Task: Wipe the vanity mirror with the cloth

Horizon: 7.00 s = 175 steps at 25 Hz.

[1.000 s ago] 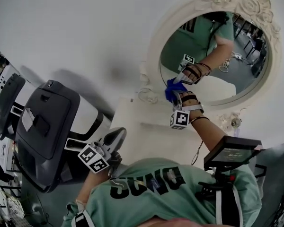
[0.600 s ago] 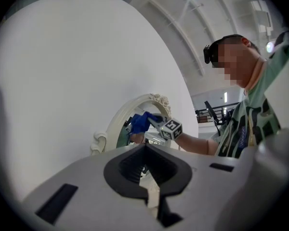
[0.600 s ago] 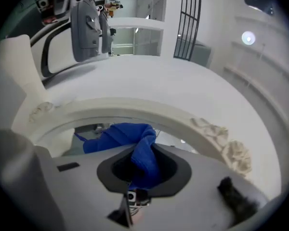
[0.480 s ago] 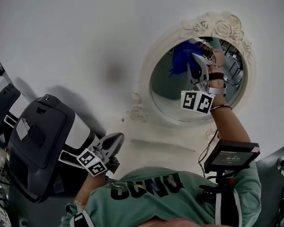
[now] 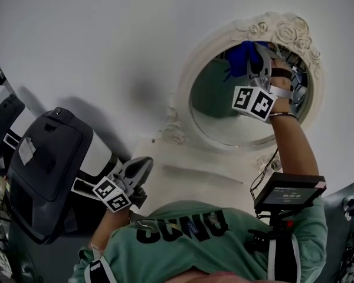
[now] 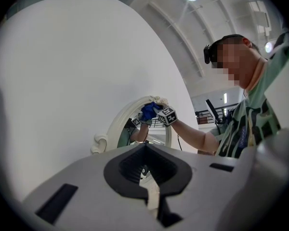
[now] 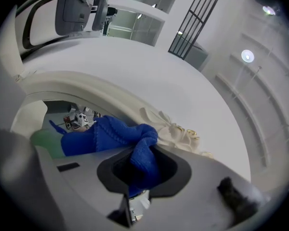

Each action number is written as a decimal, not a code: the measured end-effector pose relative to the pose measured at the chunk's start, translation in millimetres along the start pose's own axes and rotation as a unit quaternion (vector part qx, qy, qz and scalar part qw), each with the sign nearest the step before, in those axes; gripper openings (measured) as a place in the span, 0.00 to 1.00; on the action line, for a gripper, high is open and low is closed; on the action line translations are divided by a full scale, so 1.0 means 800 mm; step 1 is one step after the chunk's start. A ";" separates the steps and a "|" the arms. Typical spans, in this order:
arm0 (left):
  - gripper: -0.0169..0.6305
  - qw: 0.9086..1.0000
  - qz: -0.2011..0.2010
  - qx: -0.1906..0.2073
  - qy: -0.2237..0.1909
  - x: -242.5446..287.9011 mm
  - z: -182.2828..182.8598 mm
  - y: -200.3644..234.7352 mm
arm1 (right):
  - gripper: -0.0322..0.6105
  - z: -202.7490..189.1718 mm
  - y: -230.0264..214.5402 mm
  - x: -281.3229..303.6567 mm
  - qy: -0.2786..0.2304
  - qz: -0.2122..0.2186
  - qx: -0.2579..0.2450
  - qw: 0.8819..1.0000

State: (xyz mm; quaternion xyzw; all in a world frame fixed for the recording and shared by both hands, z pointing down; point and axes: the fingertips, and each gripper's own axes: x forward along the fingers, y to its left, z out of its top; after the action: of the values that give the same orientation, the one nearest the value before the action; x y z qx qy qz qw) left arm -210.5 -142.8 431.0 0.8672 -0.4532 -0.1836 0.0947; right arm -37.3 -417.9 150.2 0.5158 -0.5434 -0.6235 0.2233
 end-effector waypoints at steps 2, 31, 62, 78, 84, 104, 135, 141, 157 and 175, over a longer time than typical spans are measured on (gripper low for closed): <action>0.04 1.000 -0.003 -0.001 0.003 0.005 -0.001 -0.002 | 0.13 0.001 0.010 -0.002 -0.003 -0.002 -0.017 1.000; 0.04 0.997 0.014 -0.020 0.070 -0.003 -0.044 -0.005 | 0.13 -0.035 0.540 -0.240 -0.002 0.392 0.006 0.920; 0.04 0.999 -0.028 -0.004 0.016 0.026 -0.007 -0.014 | 0.13 -0.018 0.012 -0.013 0.004 -0.003 -0.034 0.999; 0.04 0.994 0.018 -0.044 0.099 0.007 -0.065 -0.006 | 0.13 -0.090 0.567 -0.265 0.010 0.350 -0.063 0.934; 0.04 0.993 0.027 -0.043 0.104 -0.001 -0.071 0.002 | 0.13 -0.081 0.572 -0.261 0.019 0.367 -0.024 0.930; 0.04 0.999 -0.042 -0.011 0.025 0.032 -0.022 -0.025 | 0.13 -0.041 -0.036 -0.032 0.002 -0.003 0.027 1.000; 0.04 0.991 0.029 -0.036 0.127 0.019 -0.068 -0.003 | 0.13 -0.096 0.564 -0.267 -0.004 0.308 -0.025 0.951; 0.04 0.992 0.025 -0.033 0.119 0.013 -0.069 0.000 | 0.13 -0.091 0.573 -0.267 0.010 0.356 0.015 0.934; 0.04 0.998 -0.039 -0.017 0.037 0.047 -0.029 -0.022 | 0.13 -0.075 0.011 -0.054 -0.010 0.024 0.089 0.996; 0.04 0.999 -0.014 -0.020 0.025 0.025 -0.014 -0.002 | 0.13 -0.094 -0.054 -0.022 0.051 -0.070 0.029 0.996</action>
State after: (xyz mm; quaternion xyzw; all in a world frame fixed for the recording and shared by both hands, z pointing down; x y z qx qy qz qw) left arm -194.5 -158.7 436.1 0.8757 -0.4345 -0.1724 0.1210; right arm 48.2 -423.9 127.0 0.5898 -0.5118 -0.5947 0.1913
